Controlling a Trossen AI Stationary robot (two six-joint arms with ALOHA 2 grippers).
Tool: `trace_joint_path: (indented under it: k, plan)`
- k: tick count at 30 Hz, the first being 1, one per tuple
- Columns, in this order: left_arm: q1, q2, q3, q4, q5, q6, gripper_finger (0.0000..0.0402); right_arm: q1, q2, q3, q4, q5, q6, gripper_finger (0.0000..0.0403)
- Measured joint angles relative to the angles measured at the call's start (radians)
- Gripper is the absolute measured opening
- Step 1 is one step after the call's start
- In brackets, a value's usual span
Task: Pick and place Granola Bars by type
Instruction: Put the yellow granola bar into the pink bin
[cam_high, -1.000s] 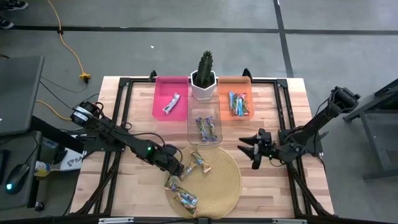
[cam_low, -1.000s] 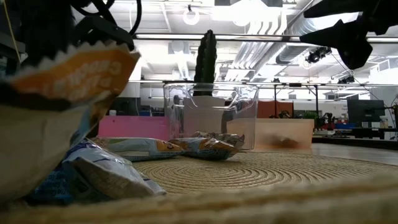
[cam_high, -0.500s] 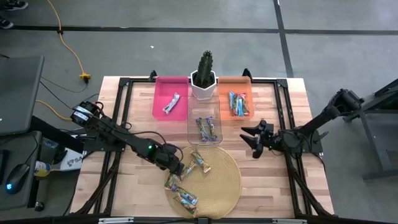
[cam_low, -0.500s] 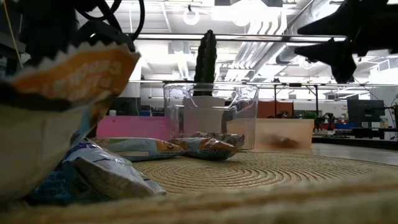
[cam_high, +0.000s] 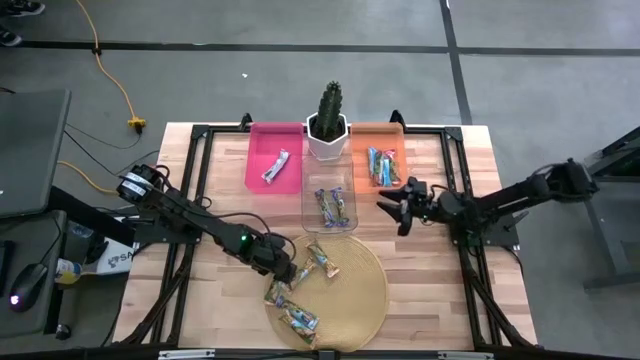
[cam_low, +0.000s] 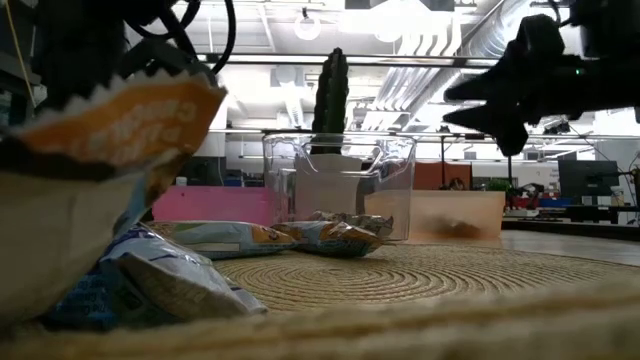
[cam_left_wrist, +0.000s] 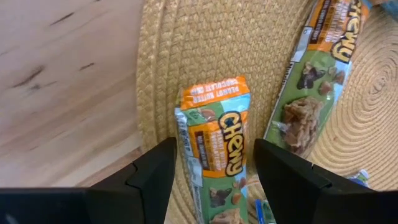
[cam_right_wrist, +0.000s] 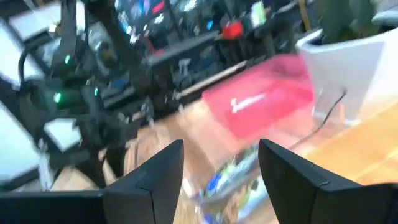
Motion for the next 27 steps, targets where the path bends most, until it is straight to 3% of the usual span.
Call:
trace_joint_path:
  k: [12,19,27]
  plan:
    - [0.000,0.017,-0.001,0.001,0.015,-0.011,0.0213,-0.019,0.000,0.000,-0.282,-0.119,-0.087,0.0193]
    - [0.000,0.018,-0.002,-0.010,0.008,-0.012,0.0213,-0.019,0.000,0.000,-0.351,-0.117,-0.234,0.0190]
    - [0.000,0.019,-0.003,-0.014,-0.010,-0.012,0.0213,-0.019,0.000,0.001,-0.416,-0.099,-0.263,0.0127]
